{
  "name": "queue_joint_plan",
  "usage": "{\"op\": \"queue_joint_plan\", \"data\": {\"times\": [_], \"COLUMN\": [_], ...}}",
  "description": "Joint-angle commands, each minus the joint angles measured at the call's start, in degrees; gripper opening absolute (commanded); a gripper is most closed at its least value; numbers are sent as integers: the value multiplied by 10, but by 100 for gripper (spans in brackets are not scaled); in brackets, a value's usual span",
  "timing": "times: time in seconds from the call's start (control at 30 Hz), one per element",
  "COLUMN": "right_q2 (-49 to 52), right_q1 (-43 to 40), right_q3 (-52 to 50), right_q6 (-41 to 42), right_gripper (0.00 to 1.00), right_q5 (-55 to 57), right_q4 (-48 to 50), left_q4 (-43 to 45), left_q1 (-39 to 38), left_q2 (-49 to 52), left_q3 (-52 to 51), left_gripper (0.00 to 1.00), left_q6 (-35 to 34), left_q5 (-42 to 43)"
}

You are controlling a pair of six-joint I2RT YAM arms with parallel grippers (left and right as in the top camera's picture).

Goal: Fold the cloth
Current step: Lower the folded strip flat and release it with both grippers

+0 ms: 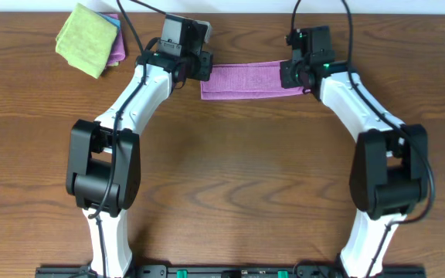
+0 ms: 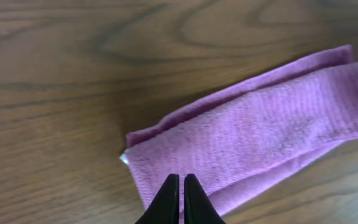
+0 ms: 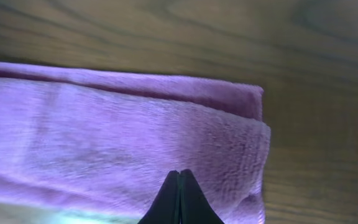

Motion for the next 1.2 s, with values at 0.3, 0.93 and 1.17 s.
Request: {"op": "queue_joint_plan", "data": {"times": [0.3, 0.93, 1.17], "right_q2": [49, 78, 72], "right_q1": [-6, 7, 16], "right_q3": [8, 8, 8], "right_q6": [-5, 50, 51], "right_gripper": [1, 1, 1], "right_q5": [63, 14, 15], "right_q4": [35, -130, -123], "left_q4": [-1, -23, -18], "left_q1": [-1, -7, -6], "left_q2": [14, 22, 30], "left_q3": [5, 5, 5], "left_gripper": [6, 6, 6], "left_q6": [14, 14, 14], "left_q5": [-30, -13, -12]}}
